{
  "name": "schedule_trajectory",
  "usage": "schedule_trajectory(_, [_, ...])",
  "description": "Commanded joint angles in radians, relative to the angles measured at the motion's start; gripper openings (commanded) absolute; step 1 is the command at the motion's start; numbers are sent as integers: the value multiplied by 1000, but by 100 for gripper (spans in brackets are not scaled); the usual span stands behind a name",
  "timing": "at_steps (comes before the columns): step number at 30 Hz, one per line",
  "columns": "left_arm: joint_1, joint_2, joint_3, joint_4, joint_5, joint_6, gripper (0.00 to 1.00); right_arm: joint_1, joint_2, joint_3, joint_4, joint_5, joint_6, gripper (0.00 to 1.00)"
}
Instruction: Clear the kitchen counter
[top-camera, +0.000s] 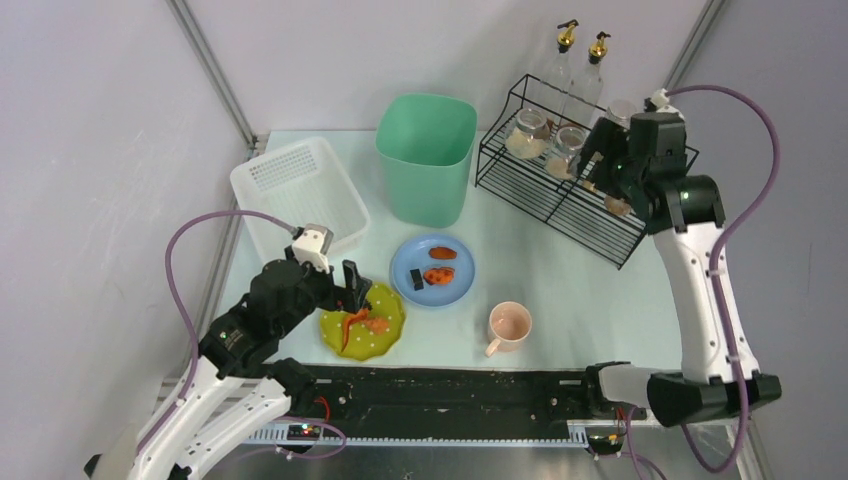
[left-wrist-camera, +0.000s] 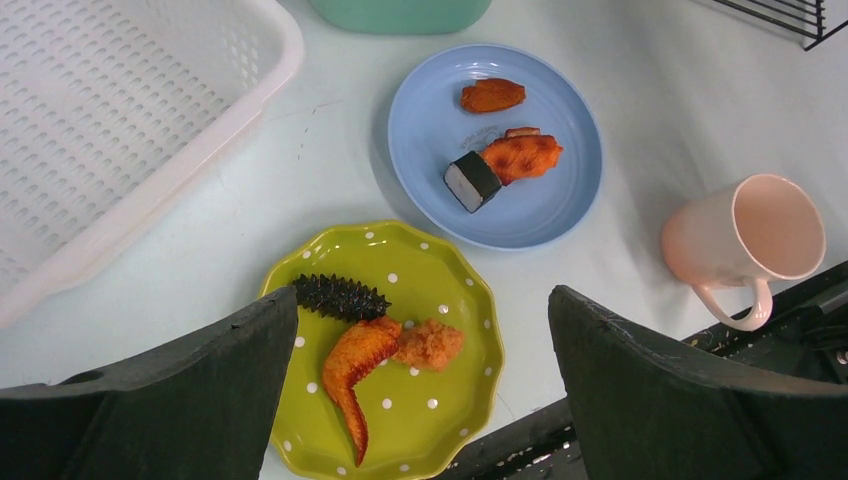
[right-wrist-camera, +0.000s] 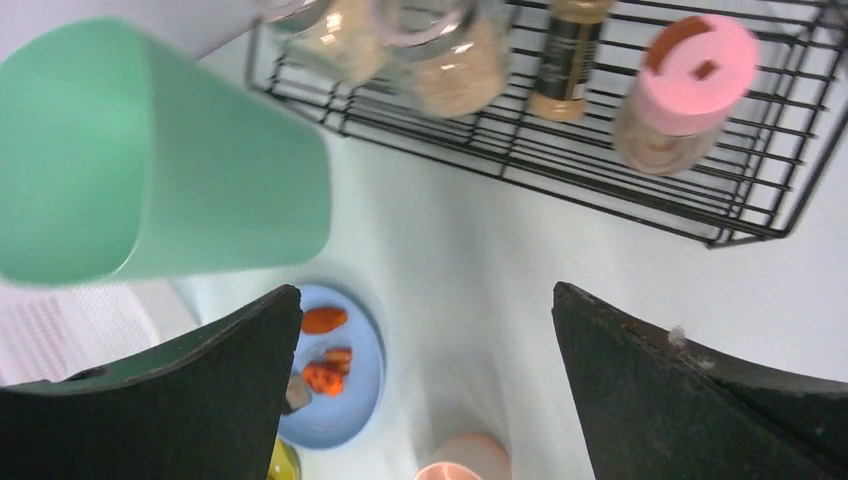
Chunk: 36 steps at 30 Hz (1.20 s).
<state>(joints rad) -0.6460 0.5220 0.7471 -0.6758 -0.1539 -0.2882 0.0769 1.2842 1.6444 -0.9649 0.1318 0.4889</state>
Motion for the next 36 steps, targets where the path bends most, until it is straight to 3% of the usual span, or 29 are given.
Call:
schedule_trajectory(1, [-10,12,-3,11,-3,0,98,173,-91,-9,57,107,-61,99])
schedule_trajectory(9, [-9,22,-5,8,-34,0,98,514,-244,-196,190,264,-145,100])
schedule_trajectory(13, [-9,38,-3,2,-59,0,98,717,-295,-290,251,430,-210,99])
schedule_trajectory(21, [-10,43,1,-3,-102,0,98,1043,-283,-439,316,616,-206,99])
schedule_trajectory(25, [-10,46,1,-4,-117,1,98,1070,-238,-504,340,571,-119,100])
schedule_trajectory(28, [-10,50,3,-7,-130,4,98,1050,-208,-532,297,646,41,99])
schedule_trajectory(36, [-11,31,-3,-15,-244,-36,98,1038,-196,-608,378,514,42,97])
